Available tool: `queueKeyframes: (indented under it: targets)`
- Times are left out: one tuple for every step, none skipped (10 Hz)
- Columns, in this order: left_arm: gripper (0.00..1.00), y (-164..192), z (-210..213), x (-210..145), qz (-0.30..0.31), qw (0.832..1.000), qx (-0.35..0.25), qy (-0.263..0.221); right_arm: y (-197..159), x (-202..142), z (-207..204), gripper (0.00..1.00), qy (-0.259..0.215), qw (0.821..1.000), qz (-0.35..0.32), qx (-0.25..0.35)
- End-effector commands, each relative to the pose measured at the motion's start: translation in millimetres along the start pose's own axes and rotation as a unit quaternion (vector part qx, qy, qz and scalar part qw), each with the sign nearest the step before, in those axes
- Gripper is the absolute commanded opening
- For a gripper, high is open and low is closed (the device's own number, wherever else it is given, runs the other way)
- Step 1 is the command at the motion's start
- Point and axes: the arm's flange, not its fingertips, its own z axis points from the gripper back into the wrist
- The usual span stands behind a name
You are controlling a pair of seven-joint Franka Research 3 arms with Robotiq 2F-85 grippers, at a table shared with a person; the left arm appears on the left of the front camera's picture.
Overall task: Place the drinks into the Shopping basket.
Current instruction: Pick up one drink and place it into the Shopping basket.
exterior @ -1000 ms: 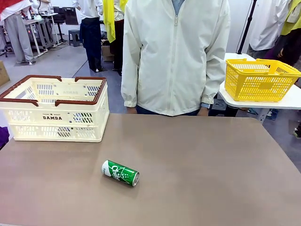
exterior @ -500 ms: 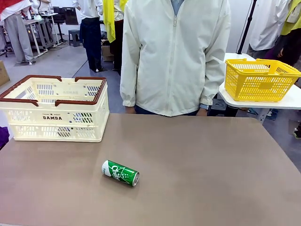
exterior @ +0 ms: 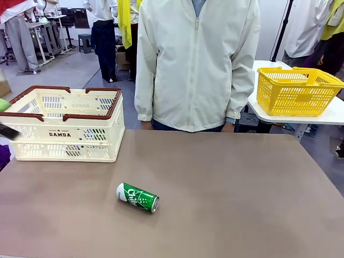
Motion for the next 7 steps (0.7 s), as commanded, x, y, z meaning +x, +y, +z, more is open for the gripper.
queueKeyframes:
  targets:
    - [1.0,-21.3,-81.9,44.9,-0.047,0.985,0.13,0.102,3.2,-0.8,3.5,1.0,0.002,1.0,-0.001,0.002]
    - [1.0,-34.4,-132.1,57.8,-0.132,0.961,0.182,0.158,3.2,-0.8,3.5,1.0,0.002,1.0,-0.001,0.002]
    - [1.0,-40.0,-169.3,63.8,-0.215,0.932,0.256,0.137,3.2,-0.8,3.5,1.0,0.002,1.0,-0.001,0.002]
    - [1.0,-44.5,-198.1,63.7,-0.33,0.896,0.274,0.117,3.2,-0.8,3.5,1.0,0.002,1.0,-0.001,0.002]
    - [1.0,-44.3,-218.0,60.6,-0.434,0.854,0.267,0.107,3.2,-0.8,3.5,1.0,0.002,1.0,-0.001,0.002]
    - [1.0,-36.7,-232.8,58.1,-0.535,0.79,0.274,0.117,3.2,-0.8,3.5,1.0,0.002,1.0,-0.001,0.002]
    - [1.0,-25.0,-242.9,59.7,-0.578,0.739,0.324,0.123,3.2,-0.8,3.5,1.0,0.002,1.0,-0.001,0.002]
